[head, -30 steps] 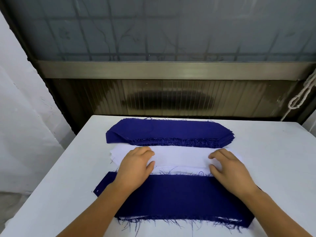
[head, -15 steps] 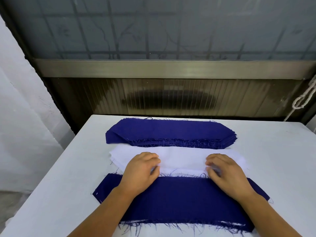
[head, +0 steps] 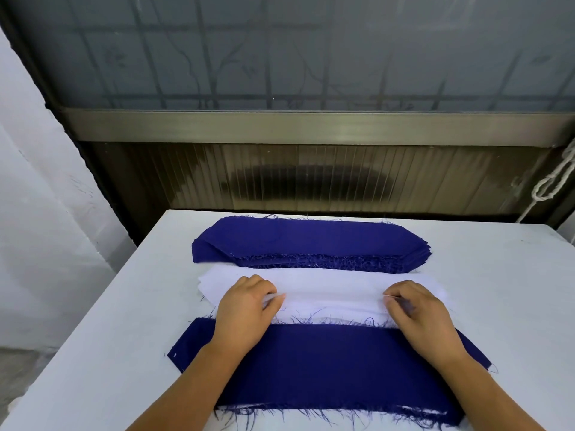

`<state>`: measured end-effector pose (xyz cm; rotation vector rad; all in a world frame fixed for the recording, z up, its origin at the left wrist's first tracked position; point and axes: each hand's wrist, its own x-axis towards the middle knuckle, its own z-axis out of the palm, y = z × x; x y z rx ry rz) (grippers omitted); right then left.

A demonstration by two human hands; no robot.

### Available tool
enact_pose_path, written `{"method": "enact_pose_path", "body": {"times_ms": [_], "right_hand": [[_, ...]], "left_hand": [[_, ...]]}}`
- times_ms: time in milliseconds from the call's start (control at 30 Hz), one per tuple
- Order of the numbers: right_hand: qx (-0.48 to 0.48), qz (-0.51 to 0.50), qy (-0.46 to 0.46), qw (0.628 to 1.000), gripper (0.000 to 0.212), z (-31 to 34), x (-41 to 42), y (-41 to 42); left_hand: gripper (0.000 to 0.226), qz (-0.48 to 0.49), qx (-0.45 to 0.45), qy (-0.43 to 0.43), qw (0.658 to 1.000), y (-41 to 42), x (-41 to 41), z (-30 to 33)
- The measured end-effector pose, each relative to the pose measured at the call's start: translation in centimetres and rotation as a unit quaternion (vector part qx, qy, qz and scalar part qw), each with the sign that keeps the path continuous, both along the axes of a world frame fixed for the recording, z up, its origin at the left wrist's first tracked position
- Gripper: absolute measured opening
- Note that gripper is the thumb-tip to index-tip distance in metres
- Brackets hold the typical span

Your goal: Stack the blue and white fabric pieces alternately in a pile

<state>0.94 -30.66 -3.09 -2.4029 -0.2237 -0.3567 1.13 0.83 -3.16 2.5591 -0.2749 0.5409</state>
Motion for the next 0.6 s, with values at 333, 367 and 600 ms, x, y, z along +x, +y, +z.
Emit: {"method": "enact_pose_path", "body": {"times_ms": [333,367,600], "right_hand": [[0.047,-0.068,0.025,0.996,0.021,-0.1,0.6,-0.1],[0.048,-0.074,0.028,0.996,0.025,0.0,0.6,0.0],[0.048,-0.063,-0.006,0.997,0.022,1.2,-0.1,0.2]], "left_hand": [[0.021,0.117,-0.044,0.123,0.985,3.4,1.4,0.6],[0.021,0.128,-0.036,0.13,0.983,3.8,1.4,0.7],[0.014,0.097,-0.077,0.164,0.979,4.8,0.9,2.8]]}}
